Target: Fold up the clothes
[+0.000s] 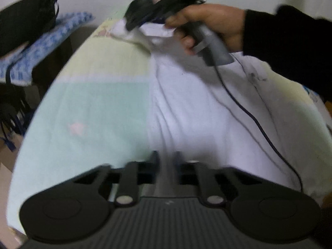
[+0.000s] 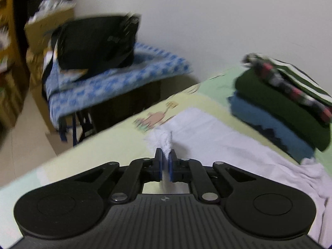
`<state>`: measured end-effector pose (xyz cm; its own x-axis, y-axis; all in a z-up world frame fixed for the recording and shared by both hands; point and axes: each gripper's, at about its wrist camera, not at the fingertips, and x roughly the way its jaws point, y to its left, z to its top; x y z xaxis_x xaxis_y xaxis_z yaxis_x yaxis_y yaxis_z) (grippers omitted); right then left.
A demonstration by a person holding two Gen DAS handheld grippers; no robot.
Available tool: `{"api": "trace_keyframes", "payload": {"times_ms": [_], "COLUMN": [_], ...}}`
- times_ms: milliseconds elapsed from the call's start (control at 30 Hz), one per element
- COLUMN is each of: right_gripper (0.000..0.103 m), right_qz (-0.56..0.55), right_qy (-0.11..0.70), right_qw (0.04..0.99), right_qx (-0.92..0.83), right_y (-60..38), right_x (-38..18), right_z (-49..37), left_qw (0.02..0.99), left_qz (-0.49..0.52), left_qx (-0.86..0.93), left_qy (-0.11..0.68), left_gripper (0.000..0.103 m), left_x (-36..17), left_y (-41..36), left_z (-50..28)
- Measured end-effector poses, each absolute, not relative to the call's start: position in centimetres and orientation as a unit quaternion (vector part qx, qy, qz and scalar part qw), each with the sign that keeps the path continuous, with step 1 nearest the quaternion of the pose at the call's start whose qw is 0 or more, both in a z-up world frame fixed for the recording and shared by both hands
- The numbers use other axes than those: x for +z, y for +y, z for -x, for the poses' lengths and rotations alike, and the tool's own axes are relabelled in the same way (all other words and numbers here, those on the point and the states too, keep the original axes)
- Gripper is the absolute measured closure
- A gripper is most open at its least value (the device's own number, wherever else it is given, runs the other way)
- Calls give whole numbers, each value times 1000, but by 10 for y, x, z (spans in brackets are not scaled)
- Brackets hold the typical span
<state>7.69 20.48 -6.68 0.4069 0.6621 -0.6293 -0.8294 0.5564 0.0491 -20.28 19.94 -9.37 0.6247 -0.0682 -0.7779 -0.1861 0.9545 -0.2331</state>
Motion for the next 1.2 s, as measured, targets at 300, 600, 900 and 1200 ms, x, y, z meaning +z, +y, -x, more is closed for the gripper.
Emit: {"api": "trace_keyframes", "payload": {"times_ms": [300, 600, 900, 1200], "right_gripper": [99, 97, 60, 46], "right_qz": [-51, -147, -71, 392], "right_qy": [317, 347, 305, 128], "right_qw": [854, 863, 900, 771], "right_qx": [410, 337, 305, 485], "right_y": [102, -47, -86, 47], "right_x": [-24, -51, -68, -96], "right_z": [-118, -130, -111, -38], "left_qw": [902, 893, 875, 884], "left_qz": [143, 82, 56, 28], "left_qx": [34, -14, -21, 21], "left_qy": [406, 442, 480, 467], "left_gripper": [103, 103, 84, 67], "left_x": [-60, -61, -77, -61], "left_y": [166, 100, 80, 75], "left_z": [200, 188, 176, 185]}}
